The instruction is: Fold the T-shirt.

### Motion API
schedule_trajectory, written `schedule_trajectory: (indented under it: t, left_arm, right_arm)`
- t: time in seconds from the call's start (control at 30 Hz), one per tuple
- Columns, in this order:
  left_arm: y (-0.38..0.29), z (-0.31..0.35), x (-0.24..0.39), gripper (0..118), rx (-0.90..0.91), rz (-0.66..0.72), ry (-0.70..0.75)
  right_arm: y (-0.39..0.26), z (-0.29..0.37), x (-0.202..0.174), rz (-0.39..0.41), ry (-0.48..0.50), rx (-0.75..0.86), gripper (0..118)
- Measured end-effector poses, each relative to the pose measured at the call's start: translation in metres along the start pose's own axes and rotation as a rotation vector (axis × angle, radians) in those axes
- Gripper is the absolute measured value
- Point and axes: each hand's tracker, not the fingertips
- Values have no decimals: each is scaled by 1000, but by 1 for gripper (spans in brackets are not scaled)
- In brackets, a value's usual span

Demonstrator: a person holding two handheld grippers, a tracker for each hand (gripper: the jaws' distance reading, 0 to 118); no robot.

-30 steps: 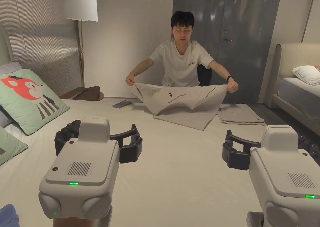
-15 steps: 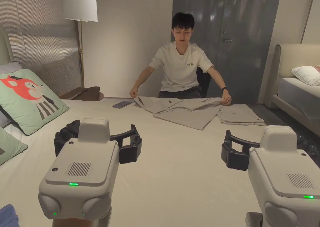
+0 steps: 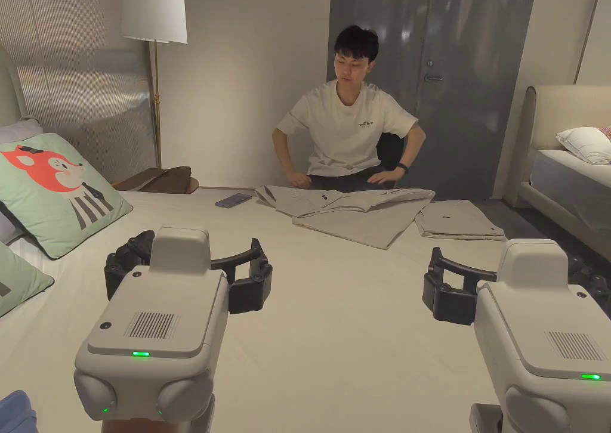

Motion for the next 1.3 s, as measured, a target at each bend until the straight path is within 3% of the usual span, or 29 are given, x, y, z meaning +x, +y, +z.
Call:
schedule_trajectory:
  t: [0.63,0.7,0.73,0.77,0.8,0.83,0.87,0.9,0.93,1.13,1.3]
  left_arm:
    - [2,2,-1,110,2,11,4]
    - [2,3,-1,103,-2,13,3]
    - [2,3,-1,84,-2,14,-1]
    - [2,6,-1,43,12,17,-8]
    - [2,7,-1,43,18,15,-7]
    - [2,7,1,32,17,5,-2]
    - [2,6,3,12,14,-14,19]
    - [1,7,5,1,23,-13,25]
    - [1,8,5,1,22,-10,21]
    - [1,10,5,0,11,13,2]
    - [6,24,-32,0,6,7,90]
  right_arm:
    - [3,6,-2,7,-6,10,117]
    - [4,7,-2,7,-10,9,117]
    - [4,7,-2,8,-11,10,114]
    - [4,8,-2,10,-12,9,94]
    - [5,10,-1,10,-11,13,86]
    - [5,12,-2,14,-2,24,76]
    - [6,12,-3,26,-13,23,53]
    - [6,11,-4,51,-39,15,16]
    - [6,11,-5,60,-63,14,1]
    - [5,9,-1,13,-30,5,0]
    - [11,-1,-35,-17,73,25,0]
